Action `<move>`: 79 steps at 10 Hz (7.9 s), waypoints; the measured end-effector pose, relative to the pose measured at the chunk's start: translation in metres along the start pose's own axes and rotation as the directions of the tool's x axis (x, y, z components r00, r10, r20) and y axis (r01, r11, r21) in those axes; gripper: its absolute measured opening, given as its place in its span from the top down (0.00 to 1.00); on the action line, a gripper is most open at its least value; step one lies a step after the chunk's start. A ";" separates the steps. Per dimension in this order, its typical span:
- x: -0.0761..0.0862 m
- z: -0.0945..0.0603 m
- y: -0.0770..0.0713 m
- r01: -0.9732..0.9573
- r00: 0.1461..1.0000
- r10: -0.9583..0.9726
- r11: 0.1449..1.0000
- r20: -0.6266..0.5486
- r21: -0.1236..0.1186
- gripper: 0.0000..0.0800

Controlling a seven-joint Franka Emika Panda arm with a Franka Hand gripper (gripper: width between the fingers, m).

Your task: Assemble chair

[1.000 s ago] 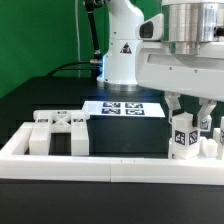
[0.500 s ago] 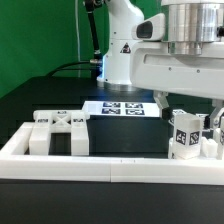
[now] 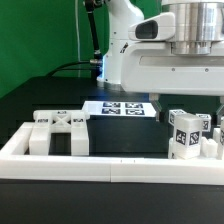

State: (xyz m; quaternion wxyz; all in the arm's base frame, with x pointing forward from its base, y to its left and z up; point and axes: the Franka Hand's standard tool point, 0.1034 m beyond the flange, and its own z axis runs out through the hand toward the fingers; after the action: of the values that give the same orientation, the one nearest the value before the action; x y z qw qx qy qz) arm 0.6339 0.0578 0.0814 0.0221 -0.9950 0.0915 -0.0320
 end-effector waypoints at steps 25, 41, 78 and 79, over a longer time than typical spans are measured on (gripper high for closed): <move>-0.001 0.003 -0.003 -0.585 0.811 0.585 0.811 -0.020 -0.007 0.40; 0.002 0.002 0.007 0.674 0.738 -0.674 0.736 0.027 -0.059 0.19; 0.002 0.002 0.005 0.556 0.831 -0.556 0.830 0.011 -0.053 0.42; 0.002 0.002 0.005 0.543 0.839 -0.543 0.838 0.010 -0.053 0.42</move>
Offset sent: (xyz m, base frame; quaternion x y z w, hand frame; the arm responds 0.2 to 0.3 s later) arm 0.0034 0.0033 0.0033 -0.0116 0.0049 -0.1571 0.9875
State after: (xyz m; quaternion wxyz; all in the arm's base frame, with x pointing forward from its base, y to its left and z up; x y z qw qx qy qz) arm 0.6347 0.0523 0.0792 -0.0150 -0.9803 -0.1932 -0.0371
